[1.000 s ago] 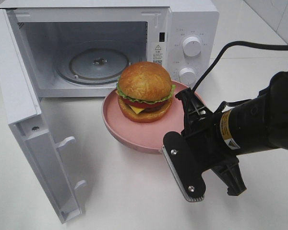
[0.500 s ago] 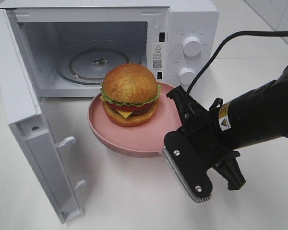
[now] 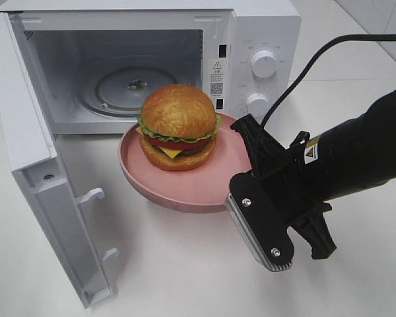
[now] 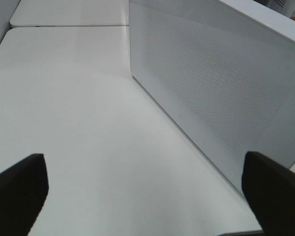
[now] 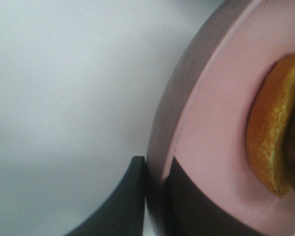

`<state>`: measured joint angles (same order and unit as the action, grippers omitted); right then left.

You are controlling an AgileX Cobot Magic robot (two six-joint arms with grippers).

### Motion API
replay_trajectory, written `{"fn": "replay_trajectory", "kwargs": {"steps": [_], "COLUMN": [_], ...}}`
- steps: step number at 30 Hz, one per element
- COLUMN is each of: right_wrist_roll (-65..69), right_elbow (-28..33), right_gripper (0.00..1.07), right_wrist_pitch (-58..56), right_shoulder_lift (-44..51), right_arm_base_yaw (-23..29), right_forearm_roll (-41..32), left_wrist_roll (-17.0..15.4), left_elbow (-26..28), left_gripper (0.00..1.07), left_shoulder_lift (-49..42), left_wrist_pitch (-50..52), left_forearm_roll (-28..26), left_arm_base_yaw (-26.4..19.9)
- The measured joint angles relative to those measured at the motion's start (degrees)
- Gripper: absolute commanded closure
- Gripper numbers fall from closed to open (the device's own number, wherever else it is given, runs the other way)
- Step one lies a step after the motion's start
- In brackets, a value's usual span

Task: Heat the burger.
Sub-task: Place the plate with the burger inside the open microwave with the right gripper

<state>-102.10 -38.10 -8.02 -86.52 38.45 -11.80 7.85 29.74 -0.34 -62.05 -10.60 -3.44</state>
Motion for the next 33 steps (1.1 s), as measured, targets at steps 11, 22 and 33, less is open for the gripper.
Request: {"fn": "replay_trajectory", "kwargs": {"steps": [11,22,33], "right_wrist_roll": [3.7,4.8,4.8], "right_elbow": [-3.7,-8.5,-15.4], "right_gripper": [1.07,1.07,1.07], "right_wrist_pitch": [-3.0,-7.3,-9.3], "right_shoulder_lift": [-0.1,-2.2,-7.6], "right_arm_base_yaw": [0.0,0.0,0.0], "right_forearm_roll": [4.8,5.3,5.8], "left_wrist_roll": [0.0,0.0,0.0], "left_elbow": [0.0,0.0,0.0], "left_gripper": [0.07,0.07,0.07], "left_shoulder_lift": [0.0,0.0,0.0], "left_wrist_pitch": [0.0,0.0,0.0], "left_forearm_roll": [0.0,0.0,0.0], "left_arm_base_yaw": [0.0,0.0,0.0]}}
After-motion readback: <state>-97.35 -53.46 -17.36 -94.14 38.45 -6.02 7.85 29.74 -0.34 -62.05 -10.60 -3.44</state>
